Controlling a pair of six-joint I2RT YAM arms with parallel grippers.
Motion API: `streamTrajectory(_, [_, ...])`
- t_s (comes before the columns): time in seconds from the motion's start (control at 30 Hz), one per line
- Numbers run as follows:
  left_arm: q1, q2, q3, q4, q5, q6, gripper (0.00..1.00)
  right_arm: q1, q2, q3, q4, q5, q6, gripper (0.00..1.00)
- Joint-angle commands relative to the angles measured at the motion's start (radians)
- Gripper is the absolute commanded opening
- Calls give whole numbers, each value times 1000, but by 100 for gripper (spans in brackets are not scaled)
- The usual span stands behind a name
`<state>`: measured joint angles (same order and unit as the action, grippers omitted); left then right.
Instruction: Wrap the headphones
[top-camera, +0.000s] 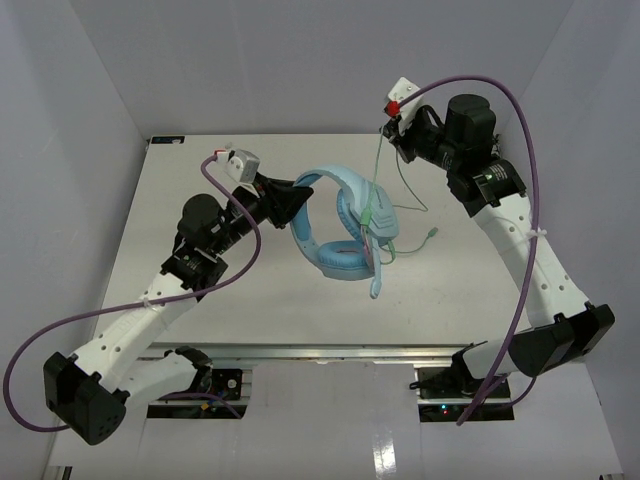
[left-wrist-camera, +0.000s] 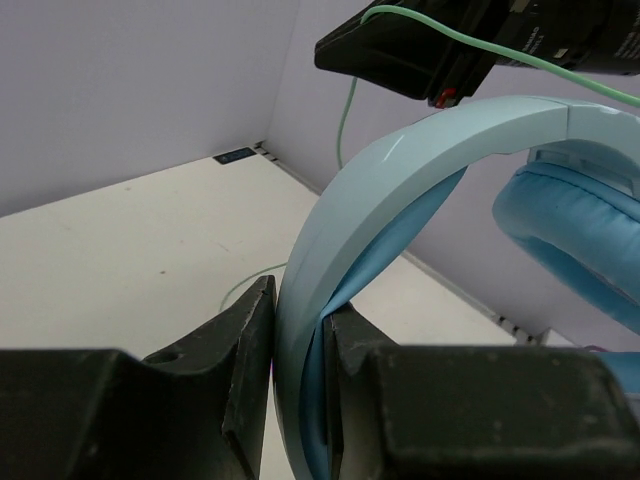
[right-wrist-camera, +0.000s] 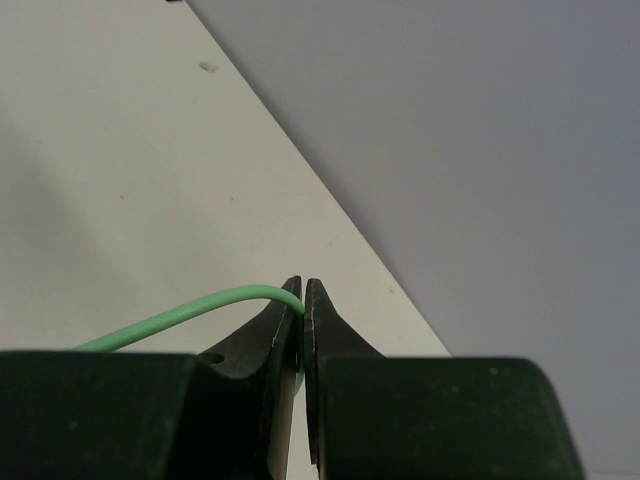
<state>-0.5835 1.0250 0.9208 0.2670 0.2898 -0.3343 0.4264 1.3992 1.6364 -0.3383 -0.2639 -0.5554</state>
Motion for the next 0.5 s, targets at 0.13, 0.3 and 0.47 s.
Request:
streamTrajectory(0.13, [-3, 5, -47, 313, 108, -350, 0, -84, 17, -26, 145, -333, 317, 10])
streamTrajectory(0.3, [-3, 28, -57, 421, 101, -470, 0, -120, 24, -76, 214, -478, 431, 16])
streamTrajectory(0.47, [-3, 43, -50, 462, 47, -549, 0, -139, 14, -185, 430, -649, 647, 25])
